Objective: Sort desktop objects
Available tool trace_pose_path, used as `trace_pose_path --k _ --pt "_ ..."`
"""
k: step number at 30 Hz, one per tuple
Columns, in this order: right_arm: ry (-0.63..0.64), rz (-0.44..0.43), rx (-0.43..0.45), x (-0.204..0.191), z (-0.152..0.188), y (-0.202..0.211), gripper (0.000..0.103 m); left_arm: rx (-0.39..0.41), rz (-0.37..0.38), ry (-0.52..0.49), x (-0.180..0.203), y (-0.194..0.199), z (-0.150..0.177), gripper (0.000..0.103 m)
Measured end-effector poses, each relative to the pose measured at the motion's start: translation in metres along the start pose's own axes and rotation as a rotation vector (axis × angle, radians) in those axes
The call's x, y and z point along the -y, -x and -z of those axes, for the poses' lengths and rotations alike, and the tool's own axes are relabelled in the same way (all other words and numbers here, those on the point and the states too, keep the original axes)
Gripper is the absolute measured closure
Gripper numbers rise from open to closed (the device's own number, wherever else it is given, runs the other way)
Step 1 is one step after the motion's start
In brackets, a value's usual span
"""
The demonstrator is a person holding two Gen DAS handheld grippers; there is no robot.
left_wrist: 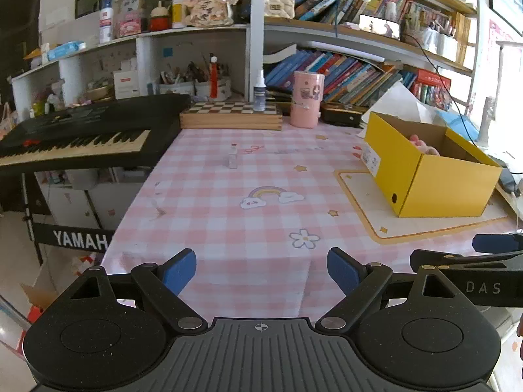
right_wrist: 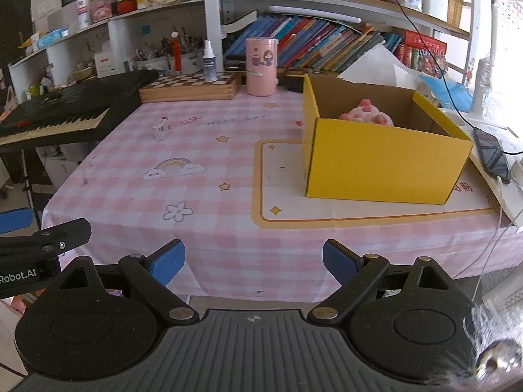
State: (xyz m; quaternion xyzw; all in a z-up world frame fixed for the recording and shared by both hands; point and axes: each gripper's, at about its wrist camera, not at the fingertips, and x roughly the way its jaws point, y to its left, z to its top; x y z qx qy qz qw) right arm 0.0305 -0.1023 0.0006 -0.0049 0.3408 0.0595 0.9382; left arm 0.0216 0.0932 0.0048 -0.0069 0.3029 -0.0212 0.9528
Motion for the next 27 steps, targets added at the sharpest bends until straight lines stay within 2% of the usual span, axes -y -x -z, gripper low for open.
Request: trace_pose_path --k 5,7,19,27 --pt "0.016 -0.011 0.006 -0.0079 0.0003 0.0009 0.012 0.005 -0.009 0.003 -0.0037 0.0021 0.0000 0.013" --pt "0.020 -0.013 0.009 -0.0099 0.0000 0.0014 0.012 0.007 -0.015 -0.002 -0.0036 0.0024 -0.0006 0.006" --pt "0.003 0.011 0.011 -0.0085 -0.0014 0.0040 0.012 -0.005 -0.019 -0.009 -0.0037 0.0022 -0.0023 0.002" --pt "0.004 0.016 0.012 -0.0097 -0.0007 0.0049 0.004 -0.012 -0.016 -0.011 -0.0035 0.0016 -0.0010 0.000"
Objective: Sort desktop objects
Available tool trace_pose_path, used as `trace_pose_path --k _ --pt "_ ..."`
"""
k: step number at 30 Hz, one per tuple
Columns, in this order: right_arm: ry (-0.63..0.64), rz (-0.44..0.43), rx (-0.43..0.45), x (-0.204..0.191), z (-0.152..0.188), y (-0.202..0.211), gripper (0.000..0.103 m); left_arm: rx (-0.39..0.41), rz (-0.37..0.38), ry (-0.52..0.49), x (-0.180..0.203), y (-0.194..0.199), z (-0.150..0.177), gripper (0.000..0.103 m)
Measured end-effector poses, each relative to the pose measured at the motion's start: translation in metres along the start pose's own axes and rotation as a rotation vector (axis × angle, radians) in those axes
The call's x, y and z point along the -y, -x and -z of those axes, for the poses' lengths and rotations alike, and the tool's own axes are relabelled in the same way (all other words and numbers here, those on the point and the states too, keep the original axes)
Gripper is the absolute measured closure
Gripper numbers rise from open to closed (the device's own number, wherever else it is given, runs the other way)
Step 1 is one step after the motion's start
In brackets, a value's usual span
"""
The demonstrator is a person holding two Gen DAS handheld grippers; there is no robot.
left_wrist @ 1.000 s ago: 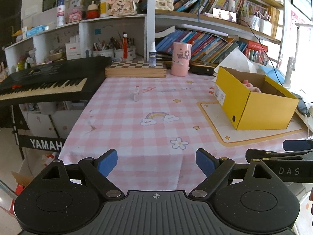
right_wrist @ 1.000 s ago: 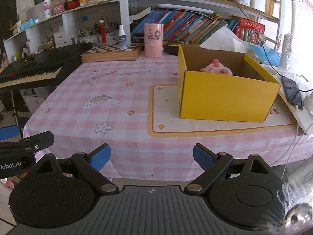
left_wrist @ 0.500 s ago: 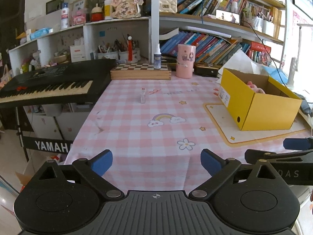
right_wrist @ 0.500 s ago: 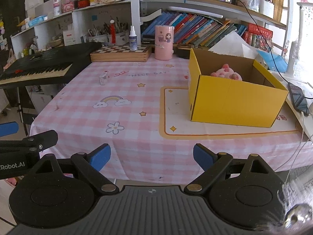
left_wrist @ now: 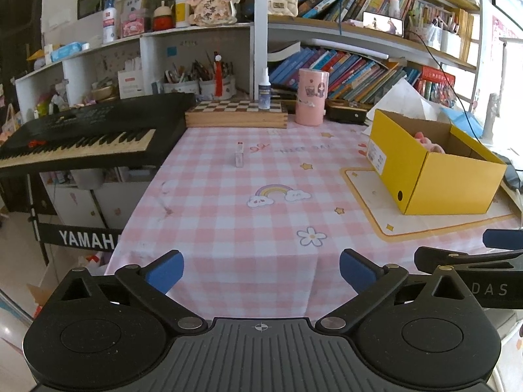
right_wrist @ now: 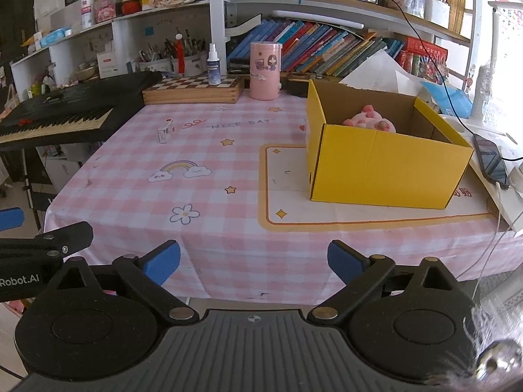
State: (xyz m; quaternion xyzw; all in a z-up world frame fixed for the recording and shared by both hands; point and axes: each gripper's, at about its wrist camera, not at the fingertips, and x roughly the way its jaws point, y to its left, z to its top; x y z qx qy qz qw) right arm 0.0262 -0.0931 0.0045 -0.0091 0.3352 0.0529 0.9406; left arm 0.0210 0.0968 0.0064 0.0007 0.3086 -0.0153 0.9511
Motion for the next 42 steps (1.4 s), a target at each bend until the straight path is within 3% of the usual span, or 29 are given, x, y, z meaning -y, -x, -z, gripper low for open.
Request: trace_pose_path --k 5,42 --pt "-0.009 0.006 -0.009 0.0011 -0.0003 -0.0014 0.000 -0.007 -0.011 0.004 -0.0006 -0.0005 0.0006 0.000" --pt "-0.012 -0.017 -0.024 0.0018 0.0034 -0.0033 0.000 -0.031 -0.036 -0.001 0.0011 0.0012 0.0032 0.000"
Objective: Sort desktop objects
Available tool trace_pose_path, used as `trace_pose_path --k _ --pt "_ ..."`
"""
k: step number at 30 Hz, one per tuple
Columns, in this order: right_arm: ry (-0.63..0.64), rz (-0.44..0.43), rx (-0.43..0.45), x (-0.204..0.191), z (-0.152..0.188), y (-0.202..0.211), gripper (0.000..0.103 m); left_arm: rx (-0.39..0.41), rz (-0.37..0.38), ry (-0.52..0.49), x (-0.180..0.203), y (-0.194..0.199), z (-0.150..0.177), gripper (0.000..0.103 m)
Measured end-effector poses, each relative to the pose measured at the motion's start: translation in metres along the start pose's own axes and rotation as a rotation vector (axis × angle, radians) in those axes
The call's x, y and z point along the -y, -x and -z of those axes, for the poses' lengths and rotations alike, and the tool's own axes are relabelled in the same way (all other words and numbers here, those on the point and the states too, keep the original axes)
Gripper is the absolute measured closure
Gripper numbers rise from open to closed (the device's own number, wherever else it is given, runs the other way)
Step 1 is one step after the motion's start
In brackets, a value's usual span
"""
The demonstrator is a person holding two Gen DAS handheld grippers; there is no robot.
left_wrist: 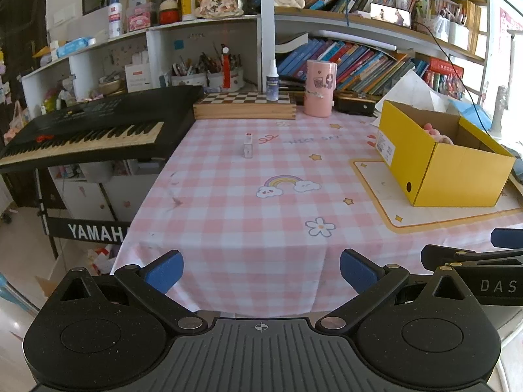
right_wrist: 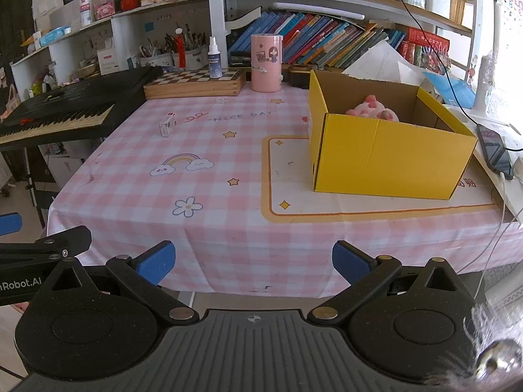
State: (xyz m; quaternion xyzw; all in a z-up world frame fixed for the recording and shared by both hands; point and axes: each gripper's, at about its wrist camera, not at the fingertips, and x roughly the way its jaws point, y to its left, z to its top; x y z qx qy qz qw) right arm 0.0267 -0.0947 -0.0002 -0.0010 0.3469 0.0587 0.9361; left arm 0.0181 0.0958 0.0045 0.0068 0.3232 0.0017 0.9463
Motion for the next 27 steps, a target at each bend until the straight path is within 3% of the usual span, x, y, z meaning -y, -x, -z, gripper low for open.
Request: trace_pose_path --k 27 --pt "-0.008 0.001 0.011 0.004 0.001 0.008 0.000 0.030 0.016 0.012 0.004 0.010 -0.001 0.000"
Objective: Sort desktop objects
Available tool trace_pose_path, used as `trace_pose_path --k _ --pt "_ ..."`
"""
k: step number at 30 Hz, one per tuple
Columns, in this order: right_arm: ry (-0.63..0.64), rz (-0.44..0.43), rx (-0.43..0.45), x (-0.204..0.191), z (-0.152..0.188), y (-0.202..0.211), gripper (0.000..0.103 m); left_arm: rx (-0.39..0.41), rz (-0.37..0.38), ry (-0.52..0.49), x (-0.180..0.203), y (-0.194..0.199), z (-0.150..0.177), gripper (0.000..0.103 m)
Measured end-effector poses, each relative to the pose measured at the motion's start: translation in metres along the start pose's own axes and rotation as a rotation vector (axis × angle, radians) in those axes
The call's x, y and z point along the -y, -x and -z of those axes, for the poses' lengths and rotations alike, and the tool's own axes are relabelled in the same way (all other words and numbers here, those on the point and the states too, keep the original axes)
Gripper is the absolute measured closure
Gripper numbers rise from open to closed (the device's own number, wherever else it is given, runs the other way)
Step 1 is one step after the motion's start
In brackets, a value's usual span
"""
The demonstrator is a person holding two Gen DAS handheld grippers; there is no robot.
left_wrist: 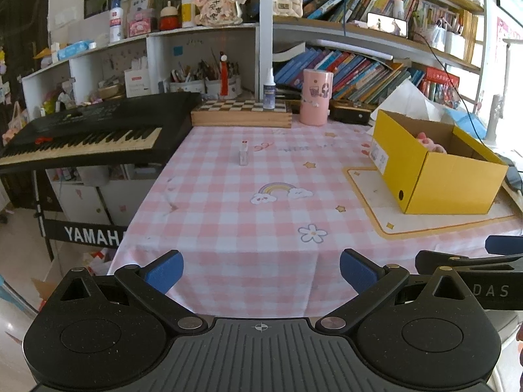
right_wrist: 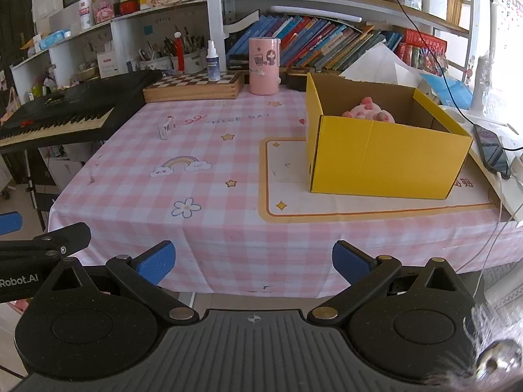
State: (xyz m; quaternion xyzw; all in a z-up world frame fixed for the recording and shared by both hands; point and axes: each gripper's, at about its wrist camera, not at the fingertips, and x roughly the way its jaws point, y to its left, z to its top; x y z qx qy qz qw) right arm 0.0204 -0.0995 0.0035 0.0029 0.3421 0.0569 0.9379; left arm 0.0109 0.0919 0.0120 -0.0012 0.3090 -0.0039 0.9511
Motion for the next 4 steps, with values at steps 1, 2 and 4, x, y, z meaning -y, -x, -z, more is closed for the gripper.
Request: trace_pose_path --k 1,2,4 --pt "0.000 0.000 0.000 0.0000 0.0000 0.0000 0.000 0.001 0.002 -0.001 0.0002 0.0005 -0.0001 0.000" --pt "0.000 0.000 0.000 0.0001 0.0000 0.0000 0.000 0.001 0.006 -0.001 0.0001 0.0004 -0.0002 0.000" --pt "0.000 0.000 -0.001 0.0003 0.0000 -0.0001 0.000 -0.003 0.010 0.004 -0.0007 -0.0006 0.0005 0.000"
